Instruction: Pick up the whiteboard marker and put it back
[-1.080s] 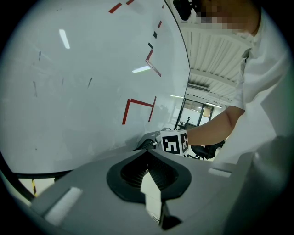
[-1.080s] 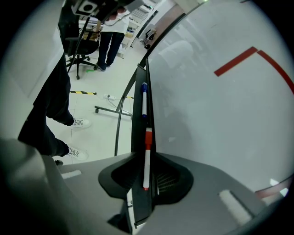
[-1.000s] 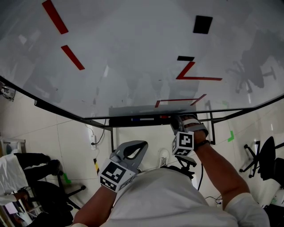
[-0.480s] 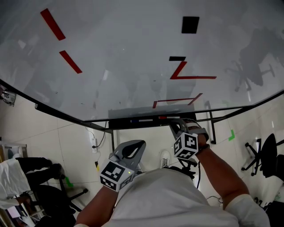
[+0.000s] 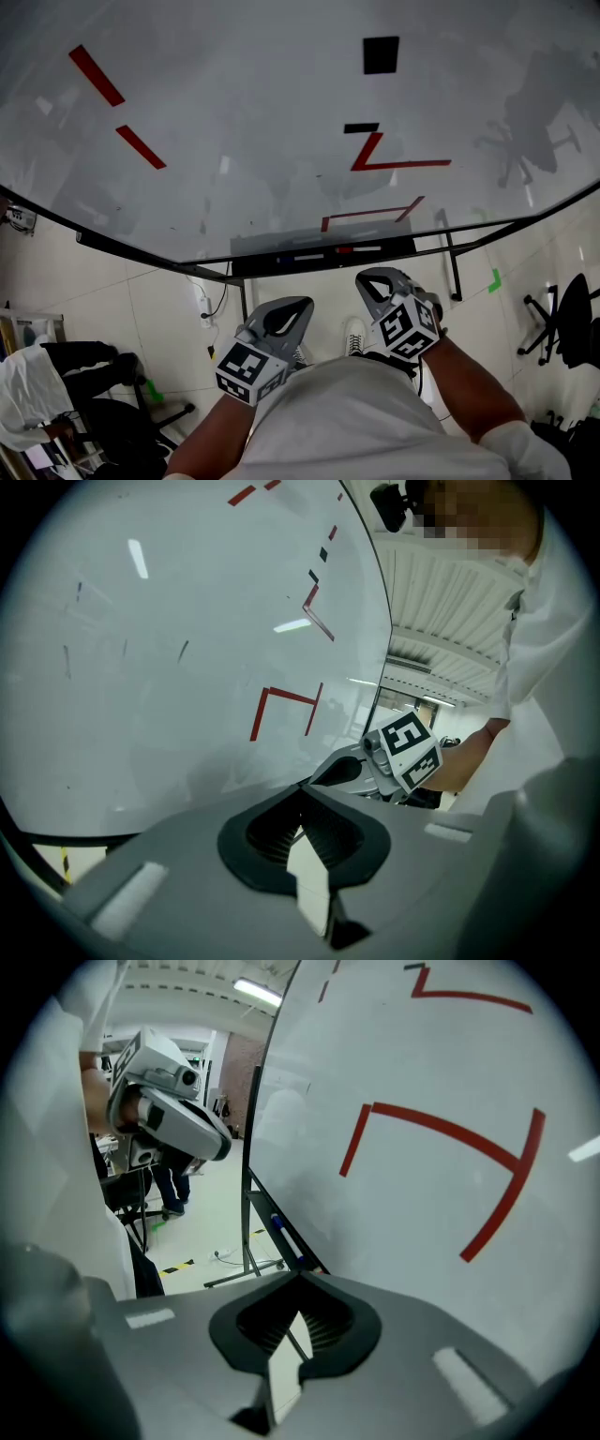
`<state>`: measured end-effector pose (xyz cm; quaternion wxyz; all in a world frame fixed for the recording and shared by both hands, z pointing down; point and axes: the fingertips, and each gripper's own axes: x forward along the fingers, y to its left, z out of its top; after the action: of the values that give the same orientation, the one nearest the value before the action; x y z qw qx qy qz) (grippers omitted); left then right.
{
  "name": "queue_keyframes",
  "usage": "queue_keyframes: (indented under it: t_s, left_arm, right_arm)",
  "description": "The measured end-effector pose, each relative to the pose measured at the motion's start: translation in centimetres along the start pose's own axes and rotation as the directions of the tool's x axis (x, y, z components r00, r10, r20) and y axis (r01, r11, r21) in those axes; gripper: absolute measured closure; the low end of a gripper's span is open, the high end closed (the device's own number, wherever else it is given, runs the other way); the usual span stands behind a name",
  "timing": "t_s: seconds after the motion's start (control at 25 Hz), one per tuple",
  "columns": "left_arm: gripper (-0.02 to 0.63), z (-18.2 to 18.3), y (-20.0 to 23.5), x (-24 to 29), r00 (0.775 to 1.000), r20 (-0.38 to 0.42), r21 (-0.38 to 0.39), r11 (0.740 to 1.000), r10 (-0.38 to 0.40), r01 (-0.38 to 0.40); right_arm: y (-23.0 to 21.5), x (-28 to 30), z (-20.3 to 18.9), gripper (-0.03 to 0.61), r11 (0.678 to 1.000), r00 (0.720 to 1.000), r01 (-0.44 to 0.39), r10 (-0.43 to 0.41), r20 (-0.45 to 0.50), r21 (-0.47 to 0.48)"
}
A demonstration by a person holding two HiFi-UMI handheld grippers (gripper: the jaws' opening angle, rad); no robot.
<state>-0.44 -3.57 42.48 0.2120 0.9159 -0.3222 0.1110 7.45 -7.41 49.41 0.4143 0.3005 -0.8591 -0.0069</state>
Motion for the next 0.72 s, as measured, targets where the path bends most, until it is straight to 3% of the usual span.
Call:
queue_keyframes:
  t_s: [0.2,0.4,0.52,0.72]
  left_arm:
    - [0.597,0.1,-0.1,0.2,1.000,-0.002,0.002,1.000,-0.005,0.005]
    - [0.597,0.1,0.1,0.1,1.000,-0.001,0.001,1.000,-0.003,0.003]
    - [0.597,0.2,0.2,0.1,1.000,0.003,0.001,1.000,-0.002,0.002]
    - [0.597,0.1,0.3,0.1,1.000,-0.003,0.001,1.000,-0.004,0.004]
  right_arm:
    - [-0.7,-1.5,1.7,0.577,0.990,0.996,-0.029,0.017,0.085,0.140]
    - [-1.3,-3.0,2.3,0.577,0.938,0.983,-0.102,0.043,0.178,0.331]
    - [-1.3,-3.5,2.0,0.577,0.928,0.981,-0.109,0.044,0.187,0.355]
    - [-0.9,-3.7,2.2,0.577,0.939,0.982,-0.111,0.053,0.183,0.326]
